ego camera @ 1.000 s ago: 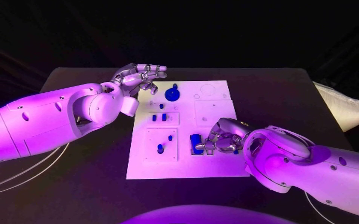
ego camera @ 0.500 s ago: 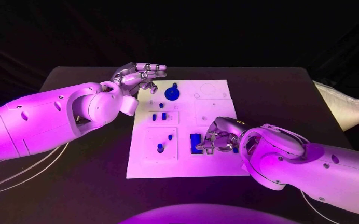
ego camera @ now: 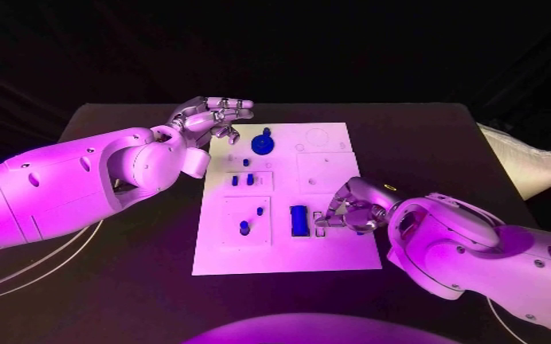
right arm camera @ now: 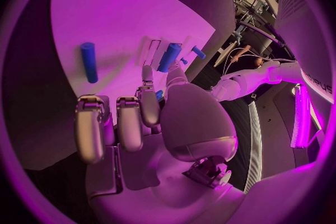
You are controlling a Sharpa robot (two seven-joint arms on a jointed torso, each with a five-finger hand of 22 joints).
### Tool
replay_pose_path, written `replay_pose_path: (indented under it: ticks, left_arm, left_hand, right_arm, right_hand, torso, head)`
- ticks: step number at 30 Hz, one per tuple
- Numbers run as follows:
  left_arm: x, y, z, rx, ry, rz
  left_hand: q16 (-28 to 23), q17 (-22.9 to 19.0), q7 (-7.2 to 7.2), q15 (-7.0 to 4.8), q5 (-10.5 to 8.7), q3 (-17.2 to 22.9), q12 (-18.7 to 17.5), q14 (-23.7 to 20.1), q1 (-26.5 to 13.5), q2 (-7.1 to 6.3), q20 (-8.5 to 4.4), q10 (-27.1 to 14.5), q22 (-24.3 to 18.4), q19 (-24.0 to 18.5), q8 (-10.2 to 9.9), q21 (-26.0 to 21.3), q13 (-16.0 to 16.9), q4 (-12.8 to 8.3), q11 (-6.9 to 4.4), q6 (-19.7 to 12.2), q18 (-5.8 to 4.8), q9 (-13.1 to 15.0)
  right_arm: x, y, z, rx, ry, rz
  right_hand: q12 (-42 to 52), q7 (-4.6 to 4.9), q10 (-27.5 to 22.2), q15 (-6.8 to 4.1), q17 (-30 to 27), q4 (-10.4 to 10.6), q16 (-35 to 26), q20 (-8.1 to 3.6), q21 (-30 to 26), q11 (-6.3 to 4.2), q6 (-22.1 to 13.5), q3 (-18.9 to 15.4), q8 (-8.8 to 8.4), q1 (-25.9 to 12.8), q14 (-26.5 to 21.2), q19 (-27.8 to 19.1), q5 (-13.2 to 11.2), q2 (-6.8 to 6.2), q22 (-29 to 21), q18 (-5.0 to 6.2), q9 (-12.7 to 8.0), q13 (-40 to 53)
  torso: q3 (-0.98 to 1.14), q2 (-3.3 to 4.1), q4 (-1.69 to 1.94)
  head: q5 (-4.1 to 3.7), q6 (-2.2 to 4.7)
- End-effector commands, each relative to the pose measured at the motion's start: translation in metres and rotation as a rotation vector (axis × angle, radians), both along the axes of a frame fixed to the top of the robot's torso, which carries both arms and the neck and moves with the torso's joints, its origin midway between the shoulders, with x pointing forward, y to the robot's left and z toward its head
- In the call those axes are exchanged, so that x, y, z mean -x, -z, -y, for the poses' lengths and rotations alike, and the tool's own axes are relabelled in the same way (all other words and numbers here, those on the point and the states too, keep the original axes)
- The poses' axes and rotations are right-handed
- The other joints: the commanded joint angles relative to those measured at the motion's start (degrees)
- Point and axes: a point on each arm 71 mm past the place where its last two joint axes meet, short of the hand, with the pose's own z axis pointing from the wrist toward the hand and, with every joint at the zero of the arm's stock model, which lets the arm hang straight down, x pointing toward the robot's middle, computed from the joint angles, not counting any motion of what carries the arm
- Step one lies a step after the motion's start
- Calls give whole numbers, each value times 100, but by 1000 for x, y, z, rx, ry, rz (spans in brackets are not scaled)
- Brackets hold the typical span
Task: Assemble the parts on the task board
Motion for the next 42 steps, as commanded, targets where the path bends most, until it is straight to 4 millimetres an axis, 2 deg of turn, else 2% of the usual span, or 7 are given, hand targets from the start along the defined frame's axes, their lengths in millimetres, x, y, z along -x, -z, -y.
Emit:
replay_pose_path:
  ticks: [1, 3, 5, 15, 17, 27, 42]
  left_arm:
    - [1, -1, 2, 8, 17, 7]
    - [1, -1, 2, 8, 18, 7]
    - [1, -1, 3, 8, 18, 7]
    - [0, -1, 4, 11, 23, 8]
    - [0, -1, 5, 11, 24, 8]
    - [0, 0, 5, 11, 25, 6]
    - [0, 1, 4, 11, 25, 4]
  left_hand:
    - [4, -6, 7, -10, -2, -22, 16, -47, -11, 49, 13, -42, -8, -42, 8, -17, 9, -5, -11, -42, 64, 1]
    - [6, -8, 8, -9, -1, -21, 24, -49, -11, 58, 15, -51, -8, -44, 11, -19, 10, -6, -10, -47, 65, 2]
    - [6, -8, 8, -9, -1, -21, 24, -49, -11, 58, 15, -51, -8, -44, 11, -19, 10, -6, -10, -47, 65, 2]
    - [6, -8, 8, -9, -1, -21, 24, -49, -11, 58, 15, -51, -8, -44, 11, -19, 10, -6, -10, -47, 65, 2]
    - [6, -8, 8, -9, -1, -21, 24, -49, -11, 58, 15, -51, -8, -44, 11, -19, 10, -6, -10, -47, 65, 2]
    - [6, -8, 8, -9, -1, -21, 24, -49, -11, 58, 15, -51, -8, -44, 11, -19, 10, -6, -10, -47, 65, 2]
    - [12, -1, 8, -9, -1, -23, 30, -48, -13, 62, 16, -56, -6, -44, 13, -19, 11, -6, -10, -48, 65, 2]
  right_arm:
    - [0, -10, 9, -57, -10, 57]
    - [0, -12, 21, -36, -11, 66]
    - [-1, -13, 29, -11, -8, 76]
    - [-5, -6, 50, 156, 5, 77]
    - [-6, -3, 51, 186, 7, 68]
    - [-7, 6, 52, 272, -9, 49]
    - [-6, 16, 40, 291, -50, 25]
  right_hand:
    - [-63, 10, -84, 48, 428, -70, -32, 12, -28, 20, -70, 45, -63, 315, 396, 30, 181, 210, 744, -55, -21, -689]
    - [-80, 21, -98, 58, 422, -117, -38, 25, -38, 29, -90, 107, -115, 416, 395, 17, 405, 258, 730, -51, -38, -688]
    - [-107, 27, -110, 65, 408, -132, -47, 33, -44, 35, -92, 129, -143, 448, 392, 10, 486, 272, 722, -49, -48, -701]
    - [-258, 19, -161, 72, 351, -62, -86, 47, -67, 35, 8, 84, -156, 349, 378, -15, 412, 230, 691, -40, -47, -796]
    - [-328, 16, -182, 71, 319, -14, -108, 47, -83, 33, 36, 54, -160, 286, 371, -34, 347, 213, 667, -33, -44, -842]
    - [-445, 10, -216, 68, 272, 43, -143, 47, -112, 30, 66, 16, -177, 228, 360, -66, 239, 173, 625, -22, -35, -915]
    - [-441, 0, -208, 63, 279, 28, -142, 45, -114, 22, 85, 17, -176, 262, 361, -66, 216, 150, 625, -22, -26, -907]
  torso:
    - [0, -6, -19]
    - [1, -12, -28]
    - [5, -14, -37]
    - [14, -7, -41]
    - [8, -9, -35]
    - [2, -6, -28]
    - [1, -6, -27]
  head:
    - [-29, 18]
    - [-38, 27]
    - [-38, 33]
    - [-119, 67]
    - [-135, 65]
    - [-134, 68]
    - [-120, 41]
